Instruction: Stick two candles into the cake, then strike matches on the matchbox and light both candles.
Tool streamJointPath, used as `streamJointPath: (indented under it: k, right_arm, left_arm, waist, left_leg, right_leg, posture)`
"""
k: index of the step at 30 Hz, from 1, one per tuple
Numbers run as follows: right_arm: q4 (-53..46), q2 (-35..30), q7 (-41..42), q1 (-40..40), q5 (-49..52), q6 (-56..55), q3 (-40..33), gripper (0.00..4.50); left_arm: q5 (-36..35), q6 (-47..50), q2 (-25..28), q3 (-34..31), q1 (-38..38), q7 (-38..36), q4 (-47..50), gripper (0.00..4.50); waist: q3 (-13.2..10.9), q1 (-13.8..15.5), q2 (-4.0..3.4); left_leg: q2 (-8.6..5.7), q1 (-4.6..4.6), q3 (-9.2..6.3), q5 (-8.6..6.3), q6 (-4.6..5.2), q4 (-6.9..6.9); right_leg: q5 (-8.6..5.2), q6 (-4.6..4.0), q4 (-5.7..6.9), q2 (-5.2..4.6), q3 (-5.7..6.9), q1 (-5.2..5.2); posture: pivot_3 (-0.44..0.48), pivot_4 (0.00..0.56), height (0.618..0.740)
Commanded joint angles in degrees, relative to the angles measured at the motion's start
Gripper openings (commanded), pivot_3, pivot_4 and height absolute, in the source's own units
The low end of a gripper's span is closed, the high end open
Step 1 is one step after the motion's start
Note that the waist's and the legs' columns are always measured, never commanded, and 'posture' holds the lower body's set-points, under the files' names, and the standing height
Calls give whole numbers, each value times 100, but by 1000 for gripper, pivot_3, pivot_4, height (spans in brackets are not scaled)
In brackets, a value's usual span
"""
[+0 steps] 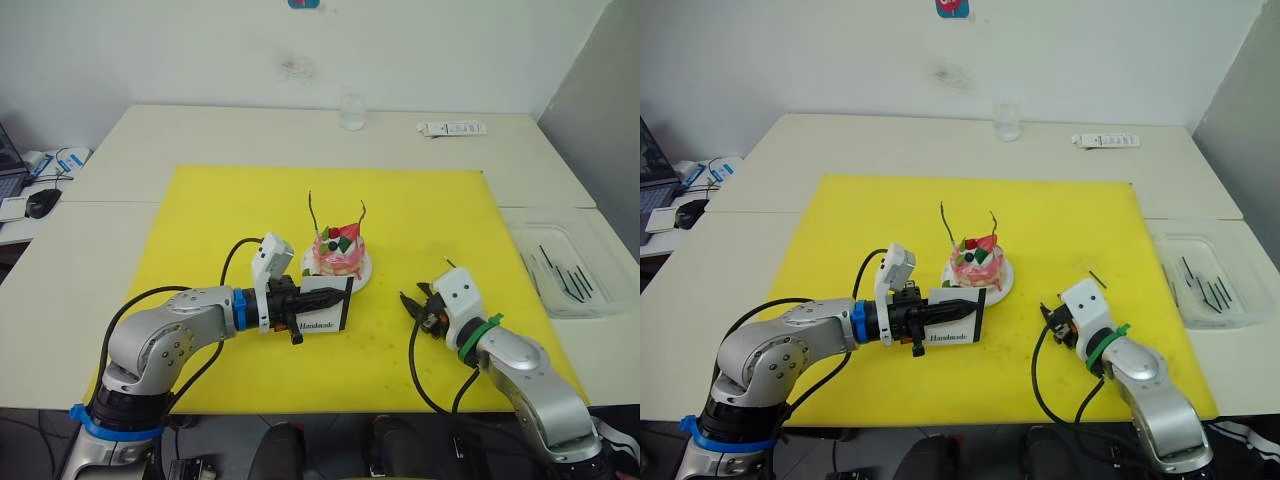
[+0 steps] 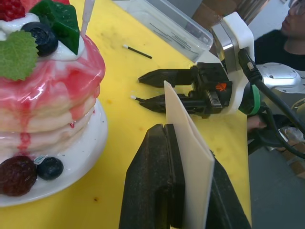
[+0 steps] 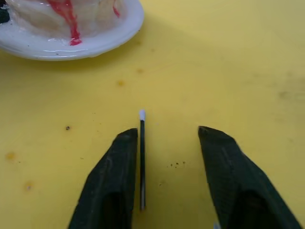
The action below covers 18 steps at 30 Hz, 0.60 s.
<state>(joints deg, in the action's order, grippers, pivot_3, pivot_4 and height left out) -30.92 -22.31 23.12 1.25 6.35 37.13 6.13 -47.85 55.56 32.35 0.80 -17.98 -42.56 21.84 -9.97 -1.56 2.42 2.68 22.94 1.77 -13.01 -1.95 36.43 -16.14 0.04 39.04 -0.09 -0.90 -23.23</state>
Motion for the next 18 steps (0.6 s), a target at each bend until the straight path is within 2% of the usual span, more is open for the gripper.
streamJointPath:
  k: [1, 7, 18]
  right_arm:
    - [-67, -38, 150, 260, 58, -682, -63, 1981]
    - [313, 107, 164, 447, -28, -1587, -18, 1981]
    - [884, 204, 195, 238, -117, -2038, 85, 1981]
  left_arm:
    - [7, -132, 51, -11, 2, -89, 192, 0]
    - [45, -134, 71, -9, -25, -145, 145, 0]
    - [68, -116, 67, -5, -1, -148, 171, 0]
  waist:
    - [0, 0, 0]
    - [0, -6, 0]
    - [0, -5, 0]
  left_leg:
    - [0, 1, -1, 0, 0, 0]
    - [1, -2, 2, 0, 0, 0]
    - [0, -1, 2, 0, 0, 6]
  right_leg:
    - [0, 0, -1, 1, 0, 0]
    - [1, 0, 0, 1, -3, 0]
    - [3, 3, 2, 1, -3, 2]
  posture:
    - [0, 150, 740]
    - [0, 150, 740]
    - [0, 150, 740]
